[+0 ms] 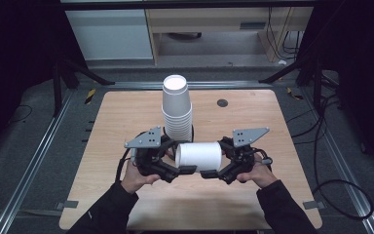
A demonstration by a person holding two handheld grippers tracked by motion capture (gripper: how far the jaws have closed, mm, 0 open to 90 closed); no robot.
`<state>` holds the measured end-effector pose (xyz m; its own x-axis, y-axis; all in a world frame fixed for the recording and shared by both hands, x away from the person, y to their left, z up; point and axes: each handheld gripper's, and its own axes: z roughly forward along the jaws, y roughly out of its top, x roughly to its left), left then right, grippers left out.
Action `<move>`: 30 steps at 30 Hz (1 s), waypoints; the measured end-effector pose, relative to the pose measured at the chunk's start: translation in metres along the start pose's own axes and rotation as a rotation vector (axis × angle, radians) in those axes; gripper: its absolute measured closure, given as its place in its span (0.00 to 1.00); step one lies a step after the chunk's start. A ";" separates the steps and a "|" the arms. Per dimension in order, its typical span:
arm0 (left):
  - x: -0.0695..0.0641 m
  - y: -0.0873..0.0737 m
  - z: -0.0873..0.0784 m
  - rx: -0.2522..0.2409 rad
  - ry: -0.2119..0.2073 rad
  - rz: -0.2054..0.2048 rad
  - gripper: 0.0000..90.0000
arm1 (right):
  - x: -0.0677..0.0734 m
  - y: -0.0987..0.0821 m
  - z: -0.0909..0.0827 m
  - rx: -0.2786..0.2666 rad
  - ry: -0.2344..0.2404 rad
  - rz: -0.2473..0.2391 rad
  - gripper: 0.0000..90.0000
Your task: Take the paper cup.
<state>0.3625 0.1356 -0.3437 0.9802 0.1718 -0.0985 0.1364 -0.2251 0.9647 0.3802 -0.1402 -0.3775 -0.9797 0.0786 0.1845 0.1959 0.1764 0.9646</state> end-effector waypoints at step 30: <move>0.013 -0.010 -0.019 0.225 0.035 -0.022 0.15 | -0.008 0.010 -0.016 0.151 -0.092 -0.062 0.11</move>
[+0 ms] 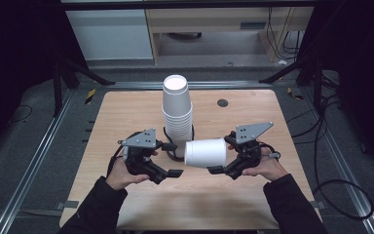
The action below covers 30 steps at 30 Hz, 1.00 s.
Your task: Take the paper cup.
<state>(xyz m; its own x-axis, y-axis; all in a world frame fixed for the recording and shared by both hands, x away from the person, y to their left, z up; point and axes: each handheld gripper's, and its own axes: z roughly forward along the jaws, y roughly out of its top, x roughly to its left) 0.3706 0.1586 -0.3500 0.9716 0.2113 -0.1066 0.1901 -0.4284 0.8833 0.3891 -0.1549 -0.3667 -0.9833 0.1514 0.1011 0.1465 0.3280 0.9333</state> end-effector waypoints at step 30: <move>0.004 0.012 0.024 0.107 -0.063 0.018 0.16 | 0.001 0.010 0.026 0.198 0.056 -0.085 0.11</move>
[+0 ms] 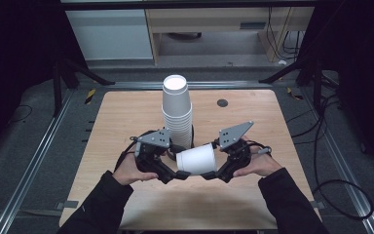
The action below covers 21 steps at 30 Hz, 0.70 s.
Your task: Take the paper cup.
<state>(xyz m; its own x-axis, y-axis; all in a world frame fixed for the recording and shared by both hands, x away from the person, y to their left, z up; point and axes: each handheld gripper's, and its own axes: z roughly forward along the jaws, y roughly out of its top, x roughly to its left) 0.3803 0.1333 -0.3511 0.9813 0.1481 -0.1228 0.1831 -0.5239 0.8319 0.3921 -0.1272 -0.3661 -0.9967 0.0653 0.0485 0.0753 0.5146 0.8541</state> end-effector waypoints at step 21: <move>0.001 0.001 0.005 0.027 -0.019 -0.005 0.24 | -0.001 0.006 0.011 0.034 0.019 -0.013 0.11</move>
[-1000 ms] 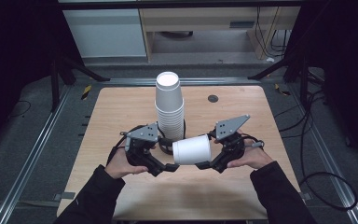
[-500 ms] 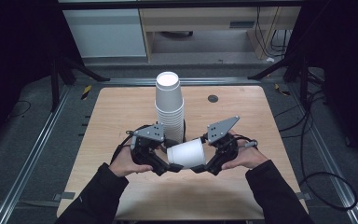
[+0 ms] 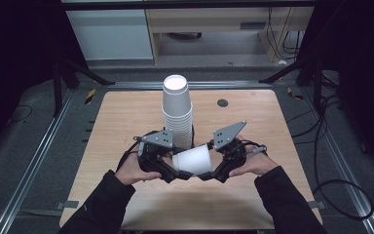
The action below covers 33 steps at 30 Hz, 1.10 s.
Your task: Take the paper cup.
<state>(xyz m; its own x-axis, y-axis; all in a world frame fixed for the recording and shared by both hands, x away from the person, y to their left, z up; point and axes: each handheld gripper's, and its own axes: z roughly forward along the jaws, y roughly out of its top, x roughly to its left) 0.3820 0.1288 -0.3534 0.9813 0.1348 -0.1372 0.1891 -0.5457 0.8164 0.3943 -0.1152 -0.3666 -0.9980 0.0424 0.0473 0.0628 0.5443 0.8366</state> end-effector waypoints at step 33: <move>0.000 -0.005 -0.007 -0.054 0.035 -0.011 0.25 | 0.001 -0.003 -0.018 -0.087 -0.054 0.037 0.03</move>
<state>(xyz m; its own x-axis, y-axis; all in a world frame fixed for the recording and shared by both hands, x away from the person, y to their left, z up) 0.3811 0.1373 -0.3530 0.9771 0.1701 -0.1278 0.1972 -0.4985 0.8441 0.3933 -0.1318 -0.3595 -0.9929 0.1072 0.0517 0.0962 0.4665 0.8793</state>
